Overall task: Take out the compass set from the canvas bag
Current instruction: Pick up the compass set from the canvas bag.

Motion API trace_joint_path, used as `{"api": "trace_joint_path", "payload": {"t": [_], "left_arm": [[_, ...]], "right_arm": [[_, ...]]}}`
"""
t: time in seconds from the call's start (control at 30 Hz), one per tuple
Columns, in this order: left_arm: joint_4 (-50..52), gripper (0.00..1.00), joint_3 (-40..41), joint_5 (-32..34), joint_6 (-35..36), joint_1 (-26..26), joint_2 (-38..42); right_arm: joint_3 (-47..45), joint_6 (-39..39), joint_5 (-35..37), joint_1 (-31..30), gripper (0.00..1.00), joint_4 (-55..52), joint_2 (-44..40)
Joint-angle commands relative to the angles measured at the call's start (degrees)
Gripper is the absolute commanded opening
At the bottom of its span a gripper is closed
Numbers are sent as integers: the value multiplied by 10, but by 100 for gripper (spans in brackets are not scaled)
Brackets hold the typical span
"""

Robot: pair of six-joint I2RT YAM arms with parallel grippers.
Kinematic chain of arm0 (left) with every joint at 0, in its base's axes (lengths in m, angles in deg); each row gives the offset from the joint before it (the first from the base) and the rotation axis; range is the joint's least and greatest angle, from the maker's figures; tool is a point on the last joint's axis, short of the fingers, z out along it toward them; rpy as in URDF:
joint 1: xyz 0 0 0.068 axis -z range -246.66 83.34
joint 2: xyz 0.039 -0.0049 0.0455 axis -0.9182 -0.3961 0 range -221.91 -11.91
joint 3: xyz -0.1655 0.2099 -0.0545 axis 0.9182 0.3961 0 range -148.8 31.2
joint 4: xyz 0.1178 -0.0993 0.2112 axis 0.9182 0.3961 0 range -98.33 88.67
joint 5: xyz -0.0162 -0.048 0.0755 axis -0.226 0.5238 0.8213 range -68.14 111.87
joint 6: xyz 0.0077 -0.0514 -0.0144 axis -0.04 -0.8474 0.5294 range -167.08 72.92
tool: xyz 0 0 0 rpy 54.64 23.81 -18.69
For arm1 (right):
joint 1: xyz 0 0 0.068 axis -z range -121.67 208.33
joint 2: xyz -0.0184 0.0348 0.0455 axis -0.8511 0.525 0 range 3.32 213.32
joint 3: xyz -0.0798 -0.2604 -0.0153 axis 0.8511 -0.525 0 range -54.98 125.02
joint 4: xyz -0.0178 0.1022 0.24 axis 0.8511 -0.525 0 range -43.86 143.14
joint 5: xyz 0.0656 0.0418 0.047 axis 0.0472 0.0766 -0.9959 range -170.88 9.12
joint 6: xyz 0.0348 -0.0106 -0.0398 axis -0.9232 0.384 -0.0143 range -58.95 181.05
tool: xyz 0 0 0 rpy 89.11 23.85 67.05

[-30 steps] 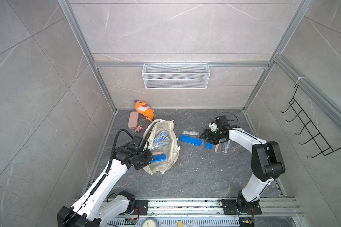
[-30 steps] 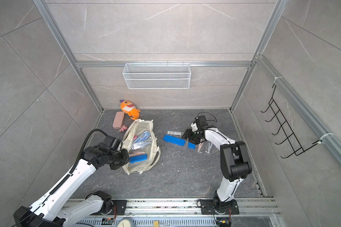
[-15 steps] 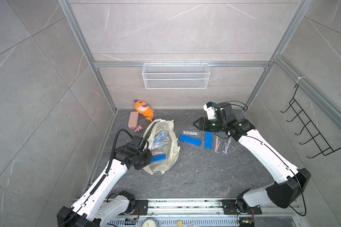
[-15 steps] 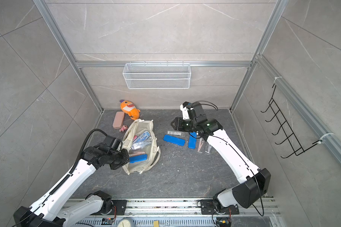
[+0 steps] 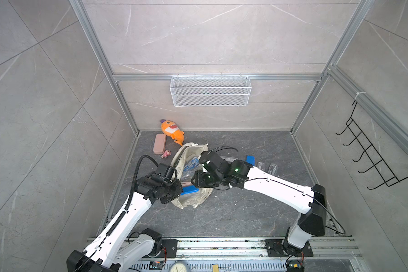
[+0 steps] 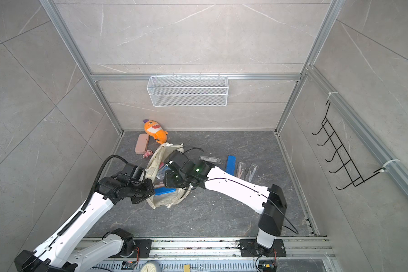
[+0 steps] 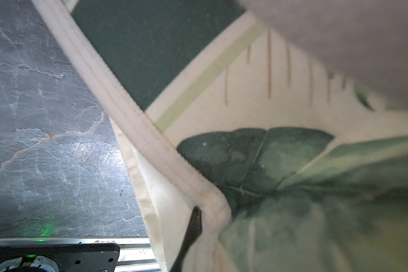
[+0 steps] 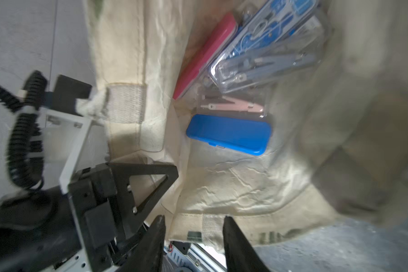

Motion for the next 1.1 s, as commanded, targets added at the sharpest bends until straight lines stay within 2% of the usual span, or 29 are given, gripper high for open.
{"api": "trace_joint_path", "payload": {"t": [0.0, 0.13, 0.4, 0.57, 0.93, 1.07], "left_arm": [[8, 0, 11, -26, -13, 2, 17], [4, 0, 30, -33, -22, 2, 32], [1, 0, 53, -41, -32, 3, 54], [1, 0, 55, -43, -30, 3, 56], [-1, 0, 56, -44, -28, 3, 52], [-4, 0, 55, -45, -28, 3, 48]], "right_arm": [[23, -93, 36, -3, 46, -20, 42], [28, -144, 43, -2, 52, -17, 92], [50, -184, 14, 24, 62, -4, 181], [78, -186, 27, 36, 65, -34, 220], [77, -174, 23, 55, 68, -65, 269], [59, -168, 0, 57, 68, -37, 279]]}}
